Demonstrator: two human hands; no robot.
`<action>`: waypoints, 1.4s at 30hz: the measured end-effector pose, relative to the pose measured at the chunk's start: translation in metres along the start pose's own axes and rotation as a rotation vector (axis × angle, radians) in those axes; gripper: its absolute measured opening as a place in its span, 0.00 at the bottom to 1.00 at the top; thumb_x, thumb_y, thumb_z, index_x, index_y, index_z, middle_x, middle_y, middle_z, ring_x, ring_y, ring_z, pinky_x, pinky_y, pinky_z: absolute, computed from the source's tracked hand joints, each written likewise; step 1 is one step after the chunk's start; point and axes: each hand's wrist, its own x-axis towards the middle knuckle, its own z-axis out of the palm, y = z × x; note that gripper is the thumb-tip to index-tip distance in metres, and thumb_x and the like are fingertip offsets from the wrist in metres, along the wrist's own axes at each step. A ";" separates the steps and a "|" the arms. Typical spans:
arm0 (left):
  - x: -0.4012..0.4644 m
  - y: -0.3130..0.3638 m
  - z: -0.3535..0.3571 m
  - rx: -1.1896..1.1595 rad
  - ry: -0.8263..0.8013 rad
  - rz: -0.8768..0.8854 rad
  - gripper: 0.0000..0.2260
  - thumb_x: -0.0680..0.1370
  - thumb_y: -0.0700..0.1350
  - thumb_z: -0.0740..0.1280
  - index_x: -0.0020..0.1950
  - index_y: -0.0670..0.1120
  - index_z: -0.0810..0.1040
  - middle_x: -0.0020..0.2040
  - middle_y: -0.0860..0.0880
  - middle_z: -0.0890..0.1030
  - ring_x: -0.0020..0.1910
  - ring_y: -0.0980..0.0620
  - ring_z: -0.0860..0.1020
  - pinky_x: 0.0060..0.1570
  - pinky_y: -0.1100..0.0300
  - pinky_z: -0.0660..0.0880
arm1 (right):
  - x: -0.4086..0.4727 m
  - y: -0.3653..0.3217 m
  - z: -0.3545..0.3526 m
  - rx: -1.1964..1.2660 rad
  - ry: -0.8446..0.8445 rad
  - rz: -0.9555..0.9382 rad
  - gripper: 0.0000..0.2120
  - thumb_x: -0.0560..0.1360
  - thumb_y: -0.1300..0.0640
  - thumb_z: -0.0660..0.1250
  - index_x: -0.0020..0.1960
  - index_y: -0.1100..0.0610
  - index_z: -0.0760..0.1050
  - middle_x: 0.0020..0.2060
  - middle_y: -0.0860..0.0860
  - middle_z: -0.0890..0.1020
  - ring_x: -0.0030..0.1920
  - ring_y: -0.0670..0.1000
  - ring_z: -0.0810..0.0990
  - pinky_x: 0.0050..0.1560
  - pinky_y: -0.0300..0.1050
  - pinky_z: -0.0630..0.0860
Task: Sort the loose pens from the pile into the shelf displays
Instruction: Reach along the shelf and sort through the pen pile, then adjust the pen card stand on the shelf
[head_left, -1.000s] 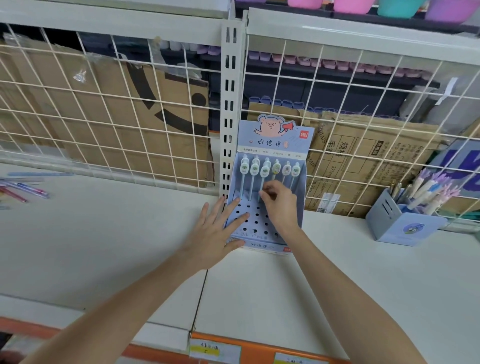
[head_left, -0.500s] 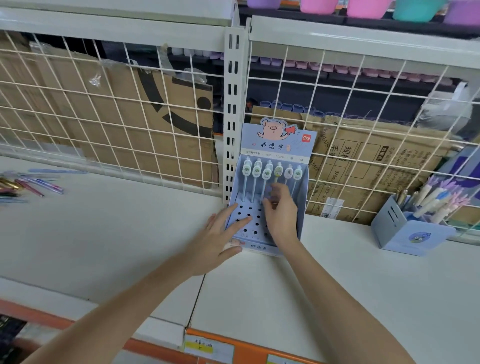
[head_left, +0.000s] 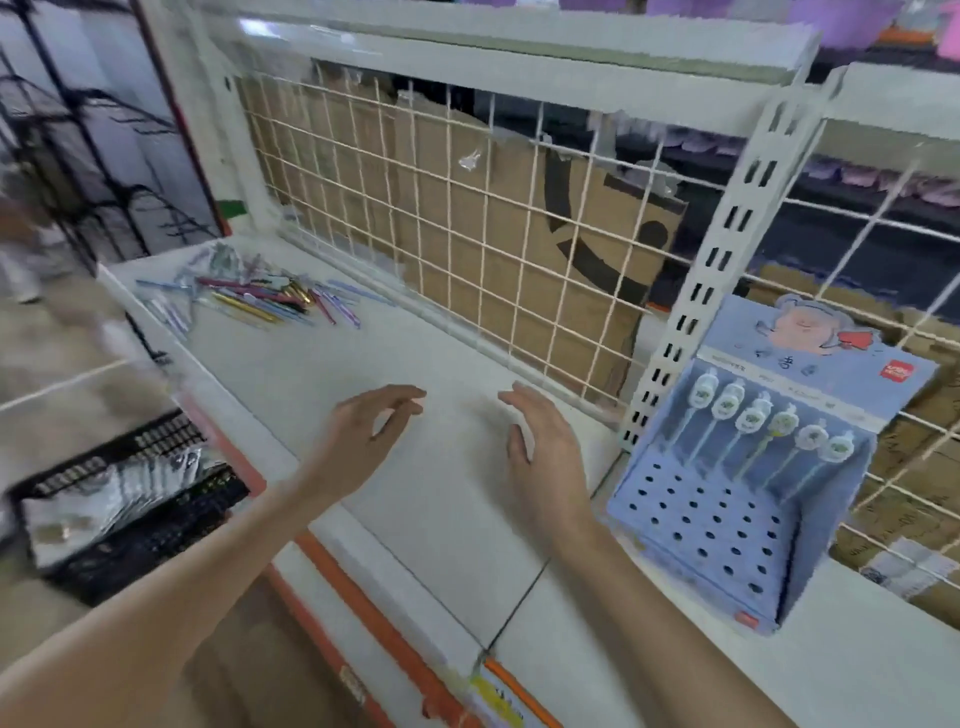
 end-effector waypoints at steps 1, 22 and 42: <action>-0.002 -0.012 -0.013 0.036 0.009 -0.051 0.09 0.78 0.39 0.64 0.56 0.46 0.79 0.47 0.57 0.81 0.45 0.63 0.78 0.47 0.82 0.65 | 0.005 -0.006 0.013 -0.002 -0.029 -0.016 0.19 0.72 0.70 0.59 0.60 0.59 0.76 0.62 0.56 0.77 0.62 0.48 0.71 0.65 0.31 0.57; 0.109 -0.307 -0.148 0.166 0.104 -0.460 0.13 0.79 0.40 0.61 0.64 0.45 0.75 0.60 0.44 0.76 0.46 0.54 0.75 0.49 0.63 0.70 | 0.204 -0.093 0.300 -0.065 -0.457 -0.006 0.19 0.76 0.65 0.60 0.66 0.57 0.71 0.63 0.52 0.76 0.64 0.51 0.72 0.59 0.34 0.63; 0.179 -0.366 -0.175 -0.127 -0.005 -0.871 0.17 0.73 0.37 0.70 0.60 0.43 0.73 0.42 0.45 0.82 0.36 0.53 0.80 0.38 0.60 0.78 | 0.260 -0.107 0.341 -0.285 -0.684 0.090 0.19 0.76 0.66 0.62 0.66 0.57 0.71 0.60 0.53 0.72 0.60 0.52 0.71 0.57 0.38 0.66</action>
